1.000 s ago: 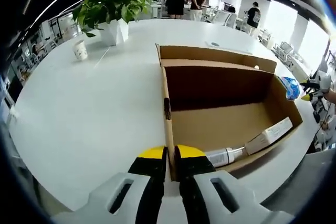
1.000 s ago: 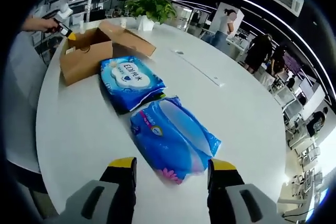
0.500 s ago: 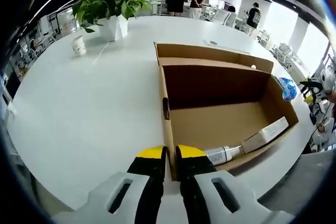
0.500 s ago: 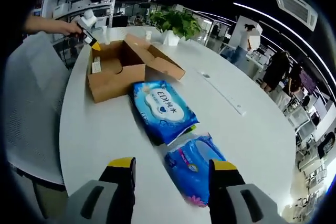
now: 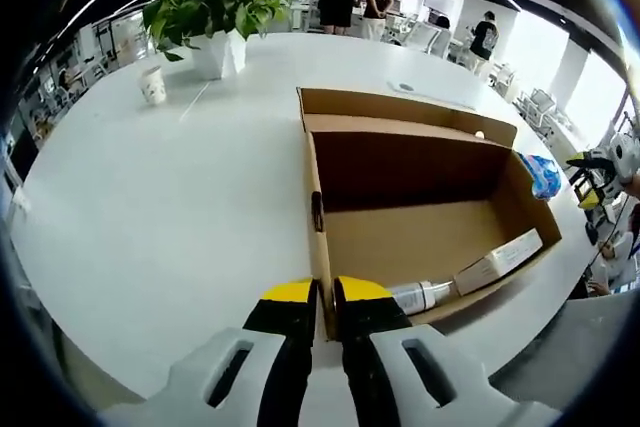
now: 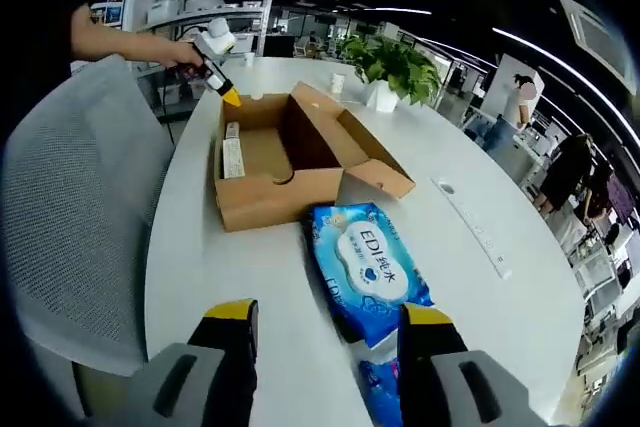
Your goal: Operate the shoe box by opening the lid, removing the specified soft item, and placing it in the target area until the item is outside and the box remains undamaged.
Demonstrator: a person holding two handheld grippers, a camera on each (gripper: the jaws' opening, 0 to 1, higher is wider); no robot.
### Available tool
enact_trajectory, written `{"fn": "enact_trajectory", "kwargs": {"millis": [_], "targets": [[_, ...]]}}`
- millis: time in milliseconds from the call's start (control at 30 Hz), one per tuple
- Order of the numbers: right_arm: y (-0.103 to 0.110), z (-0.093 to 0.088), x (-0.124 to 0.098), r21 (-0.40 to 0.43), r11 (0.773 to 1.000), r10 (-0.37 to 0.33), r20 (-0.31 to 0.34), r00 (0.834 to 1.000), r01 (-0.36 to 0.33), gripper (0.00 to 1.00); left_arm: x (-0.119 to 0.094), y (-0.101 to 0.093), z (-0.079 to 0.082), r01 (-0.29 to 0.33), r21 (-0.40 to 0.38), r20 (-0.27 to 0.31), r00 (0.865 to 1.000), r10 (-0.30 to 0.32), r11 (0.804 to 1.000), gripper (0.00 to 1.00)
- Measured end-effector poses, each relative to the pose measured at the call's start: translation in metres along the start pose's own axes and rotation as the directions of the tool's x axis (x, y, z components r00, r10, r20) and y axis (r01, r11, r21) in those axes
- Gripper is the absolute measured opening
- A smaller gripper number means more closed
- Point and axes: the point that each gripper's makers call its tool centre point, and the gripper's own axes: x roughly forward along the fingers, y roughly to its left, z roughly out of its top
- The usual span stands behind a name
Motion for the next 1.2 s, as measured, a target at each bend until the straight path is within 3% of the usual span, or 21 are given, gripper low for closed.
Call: {"fn": "enact_trajectory", "kwargs": {"millis": [567, 1200], "targets": [[0.02, 0.068, 0.031, -0.099, 0.992, 0.087, 0.065, 0.994, -0.08, 0.54, -0.004, 0.0, -0.006, -0.003, -0.035, -0.049, 0.999, 0.001, 0.999, 0.05], [0.047, 0.109, 0.065, -0.171, 0.966, 0.21, 0.074, 0.975, -0.195, 0.5, -0.005, -0.001, -0.006, -0.013, -0.1, -0.063, 0.998, 0.006, 0.995, 0.03]]}}
